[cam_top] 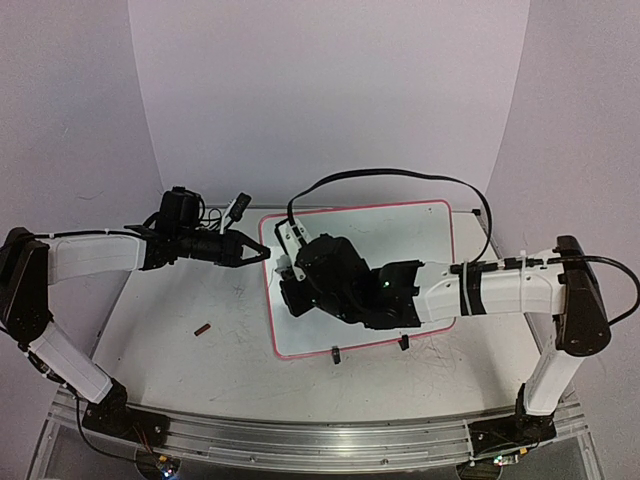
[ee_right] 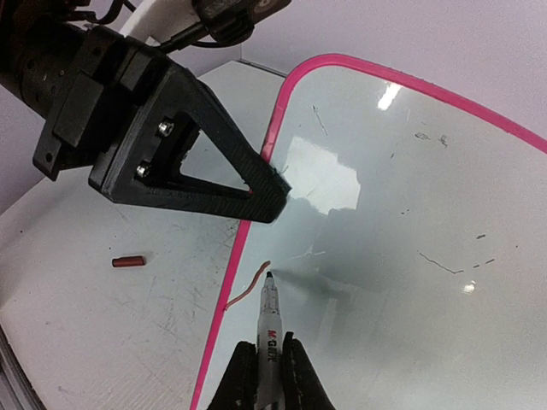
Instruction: Write a sentence on the whiteboard
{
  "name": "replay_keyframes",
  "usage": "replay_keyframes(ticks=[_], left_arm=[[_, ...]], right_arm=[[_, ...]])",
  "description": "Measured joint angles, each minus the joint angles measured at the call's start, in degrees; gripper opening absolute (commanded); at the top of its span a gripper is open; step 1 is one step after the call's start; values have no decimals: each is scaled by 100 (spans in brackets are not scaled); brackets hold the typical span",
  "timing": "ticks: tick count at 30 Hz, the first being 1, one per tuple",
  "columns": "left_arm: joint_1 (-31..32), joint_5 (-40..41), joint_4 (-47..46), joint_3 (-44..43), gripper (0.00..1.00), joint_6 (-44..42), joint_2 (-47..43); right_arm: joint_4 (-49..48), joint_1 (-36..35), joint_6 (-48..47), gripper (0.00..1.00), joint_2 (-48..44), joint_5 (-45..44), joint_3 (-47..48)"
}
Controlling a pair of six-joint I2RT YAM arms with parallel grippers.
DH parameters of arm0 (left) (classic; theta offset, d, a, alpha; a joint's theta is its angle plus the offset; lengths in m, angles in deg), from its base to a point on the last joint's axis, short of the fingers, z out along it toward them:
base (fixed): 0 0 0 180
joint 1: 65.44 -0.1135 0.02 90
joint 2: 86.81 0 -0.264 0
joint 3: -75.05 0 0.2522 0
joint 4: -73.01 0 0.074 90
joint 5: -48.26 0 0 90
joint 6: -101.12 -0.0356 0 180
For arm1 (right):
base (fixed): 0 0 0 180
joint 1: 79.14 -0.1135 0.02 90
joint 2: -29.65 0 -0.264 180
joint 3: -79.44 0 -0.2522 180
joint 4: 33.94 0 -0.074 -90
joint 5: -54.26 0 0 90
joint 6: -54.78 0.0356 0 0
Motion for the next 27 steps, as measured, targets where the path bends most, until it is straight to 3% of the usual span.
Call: replay_keyframes(ticks=[27], left_arm=[[0,-27,-20,0,12,0,11]], right_arm=[[-65,51,-91,0,49,23,50]])
